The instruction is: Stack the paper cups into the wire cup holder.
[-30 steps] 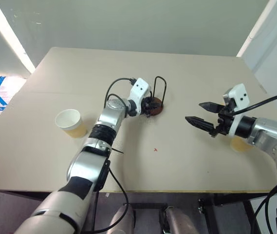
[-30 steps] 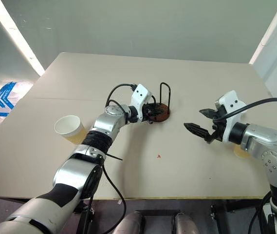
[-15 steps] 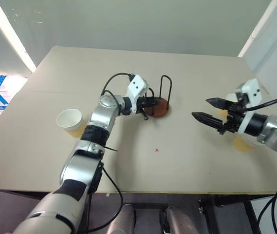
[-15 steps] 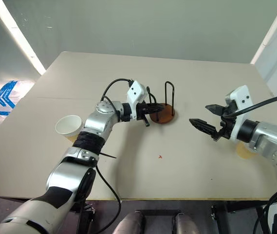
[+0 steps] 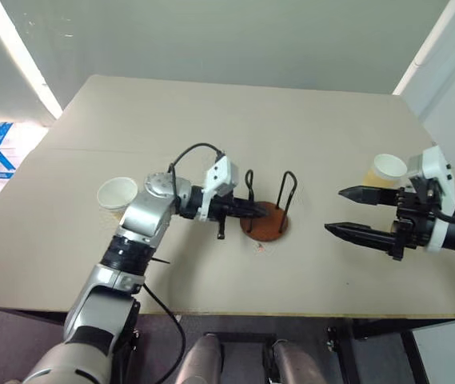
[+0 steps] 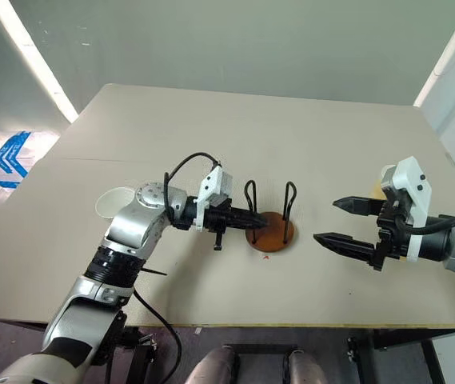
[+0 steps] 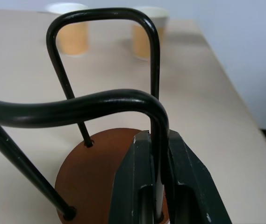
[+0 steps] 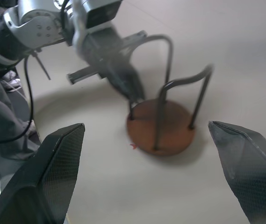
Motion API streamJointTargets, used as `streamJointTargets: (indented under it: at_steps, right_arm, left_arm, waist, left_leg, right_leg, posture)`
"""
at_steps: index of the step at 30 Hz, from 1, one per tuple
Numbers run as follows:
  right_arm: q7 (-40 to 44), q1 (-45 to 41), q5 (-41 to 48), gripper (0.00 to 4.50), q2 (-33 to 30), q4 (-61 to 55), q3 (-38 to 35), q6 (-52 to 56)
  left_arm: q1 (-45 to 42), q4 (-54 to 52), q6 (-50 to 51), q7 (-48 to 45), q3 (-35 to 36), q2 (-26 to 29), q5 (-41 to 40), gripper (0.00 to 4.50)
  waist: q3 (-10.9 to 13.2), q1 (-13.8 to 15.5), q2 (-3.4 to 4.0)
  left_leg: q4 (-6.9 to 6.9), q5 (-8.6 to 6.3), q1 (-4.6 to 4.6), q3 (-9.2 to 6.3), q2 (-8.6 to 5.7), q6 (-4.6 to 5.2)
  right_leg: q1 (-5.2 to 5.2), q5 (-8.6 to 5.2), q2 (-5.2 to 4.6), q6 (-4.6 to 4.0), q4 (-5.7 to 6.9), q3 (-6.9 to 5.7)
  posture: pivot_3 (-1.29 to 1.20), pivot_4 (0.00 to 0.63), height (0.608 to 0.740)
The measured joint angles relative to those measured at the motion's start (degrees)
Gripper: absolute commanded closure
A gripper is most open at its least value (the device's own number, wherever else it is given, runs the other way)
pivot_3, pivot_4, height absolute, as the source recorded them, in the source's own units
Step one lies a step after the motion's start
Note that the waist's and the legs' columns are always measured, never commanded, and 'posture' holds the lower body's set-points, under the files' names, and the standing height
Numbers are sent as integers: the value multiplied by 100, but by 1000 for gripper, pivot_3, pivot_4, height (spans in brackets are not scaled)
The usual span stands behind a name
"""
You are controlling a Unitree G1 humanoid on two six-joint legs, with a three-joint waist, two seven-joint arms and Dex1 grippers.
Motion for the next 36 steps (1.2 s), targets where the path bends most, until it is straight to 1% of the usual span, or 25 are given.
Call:
streamJointTargets:
  at_steps: [6, 10, 11, 12, 14, 21, 22, 23, 28, 32, 36]
  right_arm:
    - [-73, 11, -2, 0, -8, 18, -1, -85]
    - [-116, 11, -11, 0, -7, 29, 9, -156]
    - [-124, 10, -13, 0, -7, 29, 33, -180]
    - [-133, 10, -13, 0, -3, 30, 59, -194]
    - [-146, 9, -16, 0, -3, 30, 75, -211]
    - [-153, 4, -165, 0, -3, 112, 247, -347]
    - [-151, 3, -185, 0, -4, 129, 258, -369]
    - [-144, -2, -225, 0, -10, 141, 274, -394]
    - [-112, -2, -391, 0, -30, 211, 289, -481]
    - [-108, -1, -544, 0, -57, 289, 295, -547]
    - [-76, 17, -812, 0, -213, 432, 297, -613]
  left_arm:
    - [131, -76, 26, -136, -115, 91, -71, 4471]
    - [134, -21, -246, -94, -148, 121, 75, 4471]
    - [148, 23, -368, -72, -188, 135, 153, 3882]
    - [179, 91, -480, -47, -270, 154, 218, 3675]
    - [250, 126, -625, -64, -352, 184, 318, 3094]
    - [385, 207, -958, -160, -436, 406, 441, 632]
    - [391, 207, -990, -160, -436, 420, 441, 295]
    - [409, 207, -1016, -162, -436, 451, 441, 63]
    - [584, 208, -1142, -98, -394, 676, 527, 63]
    - [642, 210, -1282, 111, -223, 808, 559, 63]
    - [790, 161, -1243, 79, -18, 1033, 448, 63]
  waist:
    - [0, -1, 3]
    - [-1, -3, 4]
    - [-1, -4, 4]
    - [-2, -4, 6]
    - [-2, -5, 6]
    - [-2, -9, 8]
    - [-2, -9, 8]
    - [-2, -12, 8]
    - [-2, -25, 11]
    - [-2, -28, 12]
    - [-2, -36, 14]
  left_leg:
    - [4, -1, 1, 0, 0, 2]
    - [6, 0, 1, 0, 0, 2]
    - [6, 0, 2, 0, 0, 2]
    - [6, 0, 2, 0, 0, 2]
    - [6, 0, 2, 0, 1, 2]
    - [4, -2, -1, 0, 1, 4]
    - [4, -2, -2, 0, 1, 4]
    - [4, -2, -2, 0, 1, 4]
    - [0, -2, -2, -1, 2, 4]
    - [0, -2, -3, 0, 1, 5]
    - [-3, -3, -3, -1, 2, 4]
  right_leg:
    - [0, 18, 0, -4, 1, 0]
    - [0, 19, 0, -5, 1, 0]
    - [0, 19, 0, -5, 0, 0]
    - [0, 19, 0, -5, 1, 0]
    - [0, 19, 0, -5, -1, 0]
    - [-3, 19, -1, -5, -5, 0]
    - [-3, 20, -2, -6, -7, 0]
    - [-3, 20, -2, -6, -7, 0]
    - [-7, 20, -1, -7, -7, 0]
    - [-7, 21, -1, -10, -8, 0]
    - [-11, 23, -1, -14, -8, 0]
  posture:
    - [0, 150, 740]
    - [0, 150, 740]
    - [0, 150, 740]
    - [0, 150, 740]
    - [0, 150, 740]
    - [0, 150, 740]
    - [0, 150, 740]
    - [0, 150, 740]
    - [0, 150, 740]
    - [0, 150, 740]
    - [0, 150, 740]
